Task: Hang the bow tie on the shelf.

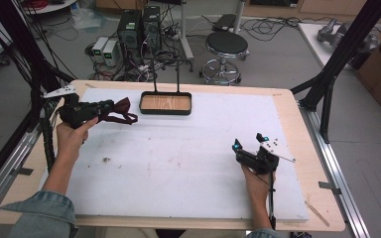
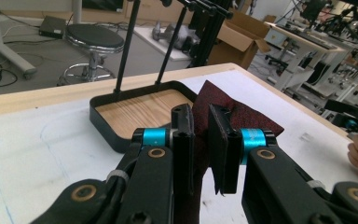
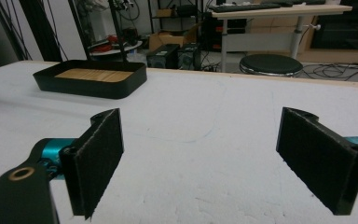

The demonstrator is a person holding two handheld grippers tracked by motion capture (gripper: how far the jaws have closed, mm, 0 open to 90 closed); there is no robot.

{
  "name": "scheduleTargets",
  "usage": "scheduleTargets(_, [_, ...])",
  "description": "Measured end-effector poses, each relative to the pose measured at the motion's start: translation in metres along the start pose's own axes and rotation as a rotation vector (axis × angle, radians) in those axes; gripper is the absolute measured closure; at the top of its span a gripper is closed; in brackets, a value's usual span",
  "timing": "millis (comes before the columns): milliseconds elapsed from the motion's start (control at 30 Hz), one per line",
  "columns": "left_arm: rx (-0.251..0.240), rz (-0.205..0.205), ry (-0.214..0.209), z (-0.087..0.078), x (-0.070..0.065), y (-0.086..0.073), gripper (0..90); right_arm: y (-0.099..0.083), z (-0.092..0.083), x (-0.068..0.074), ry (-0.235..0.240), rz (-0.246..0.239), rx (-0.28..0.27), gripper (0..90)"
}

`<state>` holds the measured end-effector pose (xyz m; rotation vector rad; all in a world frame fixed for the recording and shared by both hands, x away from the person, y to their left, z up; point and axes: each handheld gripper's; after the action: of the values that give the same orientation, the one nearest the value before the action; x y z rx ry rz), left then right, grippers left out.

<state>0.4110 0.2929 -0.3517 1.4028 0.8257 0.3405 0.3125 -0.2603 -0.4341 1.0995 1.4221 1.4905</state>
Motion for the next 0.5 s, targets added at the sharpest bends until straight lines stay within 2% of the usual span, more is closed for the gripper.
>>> scheduleTargets(33, [-0.005, 0.002, 0.003, 0.007, 0.002, 0.005, 80.1, 0.000, 0.000, 0.000, 0.001, 0.000, 0.001, 13.9])
scheduleTargets(200, [-0.015, 0.015, 0.023, 0.022, 0.007, 0.017, 80.2, 0.000, 0.000, -0.001, 0.003, 0.010, 0.005, 13.9])
scheduleTargets(367, [-0.021, 0.005, 0.025, 0.034, 0.012, 0.026, 80.2, 0.000, 0.000, -0.001, 0.004, 0.014, 0.004, 13.9])
scheduleTargets(500, [-0.012, 0.006, 0.030, 0.050, 0.015, 0.035, 80.2, 0.000, 0.000, -0.001, 0.017, 0.016, 0.002, 13.9])
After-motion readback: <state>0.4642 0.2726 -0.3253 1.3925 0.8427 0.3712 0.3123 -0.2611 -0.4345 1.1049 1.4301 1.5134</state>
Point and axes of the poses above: each handheld gripper's, and its own axes: z roughly forward along the jaws, y roughly out of its top, x roughly to its left, and after that the axes turned 12 degrees about -x, right-handed
